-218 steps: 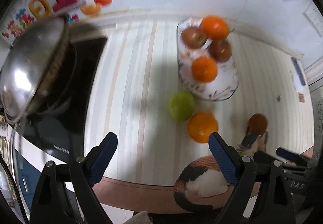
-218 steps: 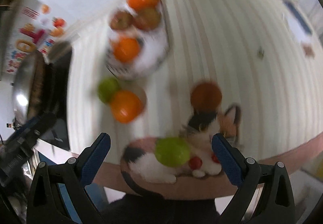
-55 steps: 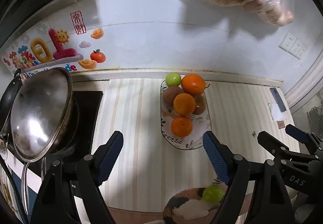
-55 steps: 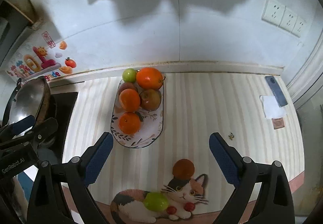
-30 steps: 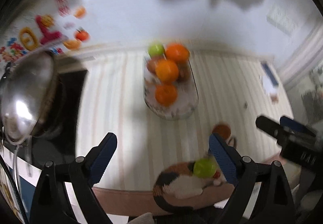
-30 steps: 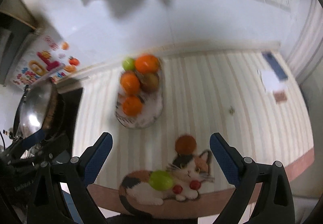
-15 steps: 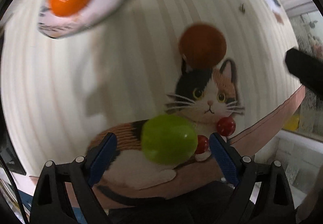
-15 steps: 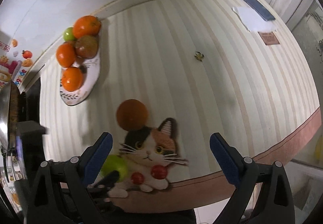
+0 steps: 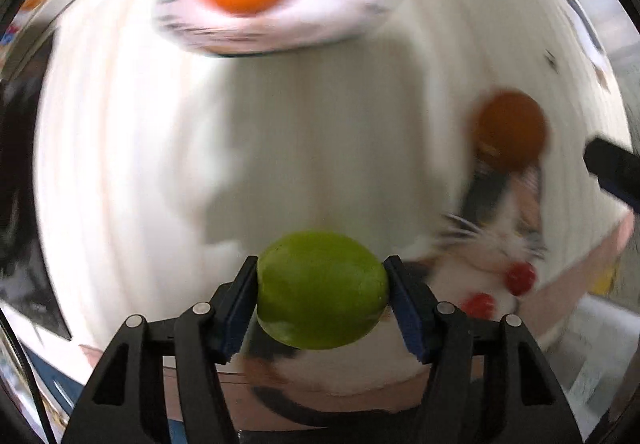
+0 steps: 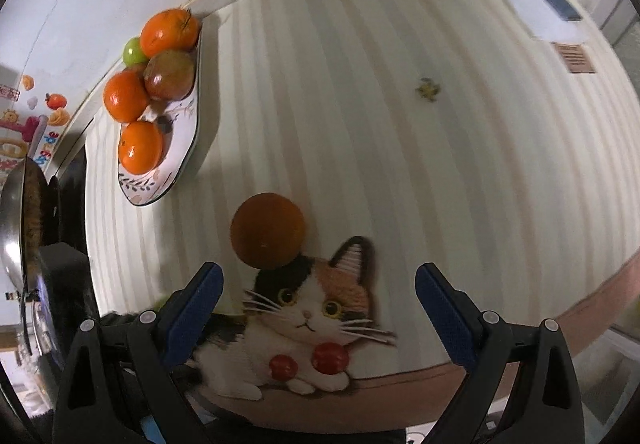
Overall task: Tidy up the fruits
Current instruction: 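Grasp the green apple on the cat mat with the left gripper while the right gripper grasps the dark orange, then carry the green apple and dark orange onto the plate and open both grippers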
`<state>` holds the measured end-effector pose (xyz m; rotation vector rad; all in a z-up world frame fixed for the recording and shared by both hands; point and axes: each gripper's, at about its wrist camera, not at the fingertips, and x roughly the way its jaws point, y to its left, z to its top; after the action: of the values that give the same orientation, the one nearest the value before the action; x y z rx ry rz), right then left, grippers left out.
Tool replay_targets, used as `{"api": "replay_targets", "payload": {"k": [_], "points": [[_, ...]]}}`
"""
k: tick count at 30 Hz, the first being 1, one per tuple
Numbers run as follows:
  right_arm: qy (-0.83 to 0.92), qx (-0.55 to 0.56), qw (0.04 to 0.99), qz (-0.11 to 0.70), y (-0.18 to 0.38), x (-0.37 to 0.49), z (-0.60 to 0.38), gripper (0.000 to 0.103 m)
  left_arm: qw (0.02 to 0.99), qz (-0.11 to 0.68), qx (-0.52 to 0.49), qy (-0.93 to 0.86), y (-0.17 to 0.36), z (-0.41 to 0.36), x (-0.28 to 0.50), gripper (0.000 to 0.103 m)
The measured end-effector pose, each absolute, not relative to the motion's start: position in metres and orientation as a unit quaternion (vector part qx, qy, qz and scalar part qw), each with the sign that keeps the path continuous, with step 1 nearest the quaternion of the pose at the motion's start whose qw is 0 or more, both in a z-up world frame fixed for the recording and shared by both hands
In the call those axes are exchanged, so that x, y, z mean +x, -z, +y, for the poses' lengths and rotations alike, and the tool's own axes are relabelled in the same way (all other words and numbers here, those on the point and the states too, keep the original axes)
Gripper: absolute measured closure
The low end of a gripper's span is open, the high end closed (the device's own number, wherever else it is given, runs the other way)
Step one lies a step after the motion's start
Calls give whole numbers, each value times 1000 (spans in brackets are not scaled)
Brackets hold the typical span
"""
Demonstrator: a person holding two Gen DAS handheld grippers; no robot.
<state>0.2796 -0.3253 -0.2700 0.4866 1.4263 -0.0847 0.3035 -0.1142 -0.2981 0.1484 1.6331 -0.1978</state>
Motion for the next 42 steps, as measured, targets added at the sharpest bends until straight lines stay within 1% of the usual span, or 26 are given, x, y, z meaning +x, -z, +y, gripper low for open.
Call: {"api": "replay_targets", "payload": {"k": [3,4,6,7,9,11,17,21,25,30,33,36,42], "points": [[29,240,718,652,288,291,-319,9,682,728,45,57,299,-91,312,43],[27,245,717,652,292,294,-317,13,683,728,41,51,299,-86,313,43],[21,250,718,649,300,302,-312,16,687,725,28,35,301,-78,314,43],[19,246,721,648,302,305,-308,19,688,724,25,31,302,-75,314,43],[13,228,726,649,305,312,-299,27,690,723,11,27,303,-74,313,43],[11,207,723,658,312,318,-289,44,691,723,8,26,302,-75,312,43],[7,169,735,657,311,326,-275,45,694,720,-8,29,296,-62,308,43],[-8,195,733,652,303,328,-272,45,708,704,-38,40,265,-50,322,43],[-36,226,743,629,281,349,-264,45,729,679,-73,47,231,-38,356,43],[-65,251,752,606,261,399,-250,45,734,668,-112,47,214,-21,426,43],[-65,247,752,607,263,430,-244,45,733,669,-115,40,217,-17,463,43],[-60,239,746,619,272,450,-242,45,719,683,-122,40,236,-27,490,43],[-49,229,738,633,288,469,-240,45,695,705,-131,45,264,-27,511,43]]}}
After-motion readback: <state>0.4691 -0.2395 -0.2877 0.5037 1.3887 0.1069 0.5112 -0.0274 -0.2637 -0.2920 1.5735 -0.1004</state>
